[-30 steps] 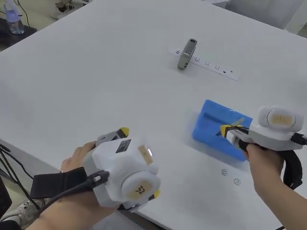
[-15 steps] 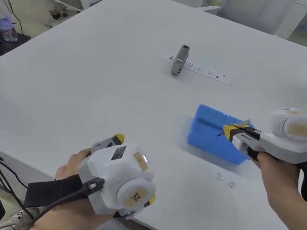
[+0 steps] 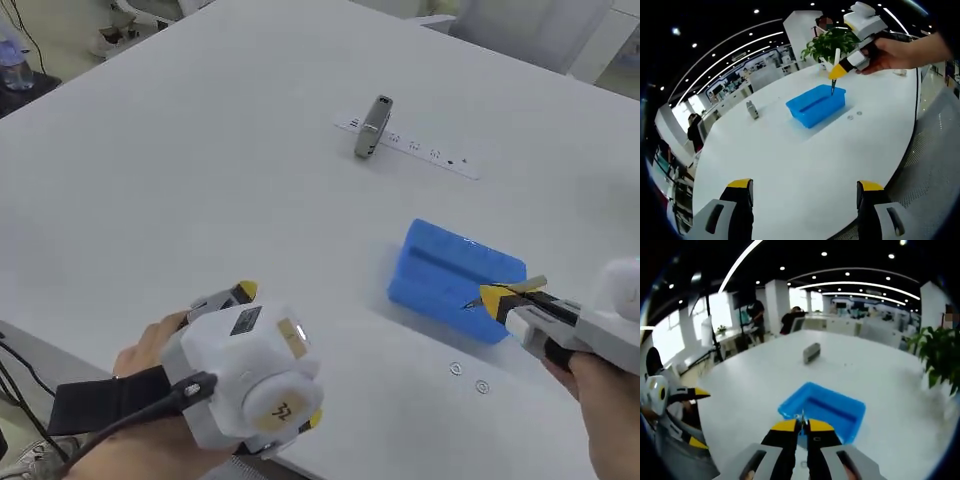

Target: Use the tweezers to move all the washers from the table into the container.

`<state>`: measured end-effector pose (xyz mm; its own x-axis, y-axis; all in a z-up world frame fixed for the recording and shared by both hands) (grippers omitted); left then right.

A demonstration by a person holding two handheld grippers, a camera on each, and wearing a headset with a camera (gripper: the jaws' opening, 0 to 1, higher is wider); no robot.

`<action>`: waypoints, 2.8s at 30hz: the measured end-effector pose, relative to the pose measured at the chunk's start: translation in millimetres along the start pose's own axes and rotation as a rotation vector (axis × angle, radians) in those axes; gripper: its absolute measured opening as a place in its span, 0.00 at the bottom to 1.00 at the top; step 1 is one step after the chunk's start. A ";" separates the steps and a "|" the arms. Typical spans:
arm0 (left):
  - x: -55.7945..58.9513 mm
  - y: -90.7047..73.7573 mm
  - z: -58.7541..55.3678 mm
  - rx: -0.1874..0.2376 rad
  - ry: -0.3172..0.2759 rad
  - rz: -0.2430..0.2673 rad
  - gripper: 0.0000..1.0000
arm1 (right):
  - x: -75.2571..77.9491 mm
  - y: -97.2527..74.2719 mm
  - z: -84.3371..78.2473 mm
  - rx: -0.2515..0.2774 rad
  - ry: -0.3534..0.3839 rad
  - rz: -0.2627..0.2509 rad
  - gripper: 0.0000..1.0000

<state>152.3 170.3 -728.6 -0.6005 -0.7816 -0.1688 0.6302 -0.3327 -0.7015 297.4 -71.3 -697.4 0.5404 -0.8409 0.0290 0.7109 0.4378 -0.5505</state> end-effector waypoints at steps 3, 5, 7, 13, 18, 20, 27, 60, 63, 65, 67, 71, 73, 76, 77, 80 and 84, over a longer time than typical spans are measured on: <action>-0.1 0.0 0.1 0.003 -0.005 -0.002 0.87 | -1.8 -2.3 -8.0 -0.021 -0.017 -0.005 0.03; -0.4 0.0 0.0 0.001 -0.002 0.002 0.87 | -3.2 -4.2 -13.3 -0.036 -0.017 -0.007 0.03; -0.4 0.1 -0.1 0.001 -0.004 0.000 0.87 | -4.7 -5.3 -18.9 -0.051 -0.001 -0.005 0.03; -0.3 0.1 -0.2 -0.002 -0.002 0.002 0.87 | -4.7 -0.7 -36.6 -0.104 -0.010 -0.014 0.03; -0.7 0.2 -0.5 -0.004 -0.005 0.003 0.87 | -0.5 6.8 -49.5 -0.140 -0.028 -0.025 0.03; -0.6 0.3 -0.5 -0.005 -0.003 0.003 0.87 | 0.1 8.7 -52.5 -0.151 -0.027 -0.024 0.03; 0.1 0.7 -0.6 -0.013 0.000 0.000 0.86 | 4.2 14.0 -56.0 -0.171 -0.025 -0.029 0.04; -0.9 0.4 -0.7 -0.011 0.003 0.008 0.86 | -0.1 8.4 -44.5 -0.131 -0.033 -0.050 0.02; -1.0 0.3 -0.6 -0.010 0.004 0.010 0.86 | -1.2 5.4 -36.7 -0.109 -0.032 -0.041 0.02; -0.7 0.2 -0.5 -0.009 0.003 0.008 0.86 | -1.2 3.9 -30.1 -0.090 -0.026 -0.037 0.03; -0.6 0.4 -0.5 -0.012 0.008 0.008 0.86 | -0.6 1.2 -22.8 -0.072 -0.022 -0.040 0.03; -0.5 0.6 -0.7 -0.016 0.008 0.006 0.86 | 1.6 1.0 -10.5 -0.033 0.005 -0.039 0.03; -0.4 0.3 -0.3 -0.012 0.008 0.007 0.86 | 2.2 -1.2 -2.5 -0.015 0.018 -0.039 0.03; -0.5 0.3 -0.5 -0.012 0.005 0.008 0.86 | 1.6 -0.9 4.6 0.003 0.014 -0.043 0.03; -0.5 0.2 -0.5 -0.012 0.005 0.008 0.86 | 0.7 -0.7 6.3 0.008 0.009 -0.046 0.03; -0.5 0.3 -0.6 -0.011 0.005 0.007 0.86 | 2.0 4.4 10.6 0.015 0.002 -0.053 0.03; -0.2 0.6 -0.8 -0.015 0.007 0.005 0.86 | 5.6 10.6 13.7 0.016 -0.006 -0.061 0.03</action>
<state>152.4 170.6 -729.5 -0.6008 -0.7796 -0.1768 0.6259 -0.3211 -0.7108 314.1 -67.0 -691.6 0.4984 -0.8643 0.0669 0.7497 0.3910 -0.5340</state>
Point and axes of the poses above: the centre of the closed fingertips' face, and the gripper's own axes: y roughly forward along the fingers, x roughly to its right, z roughly out of its top, the point moved 10 cm from there along -y, roughly backward along the fingers, and after that the axes turned 10 degrees about -z, right-handed, at the moved point
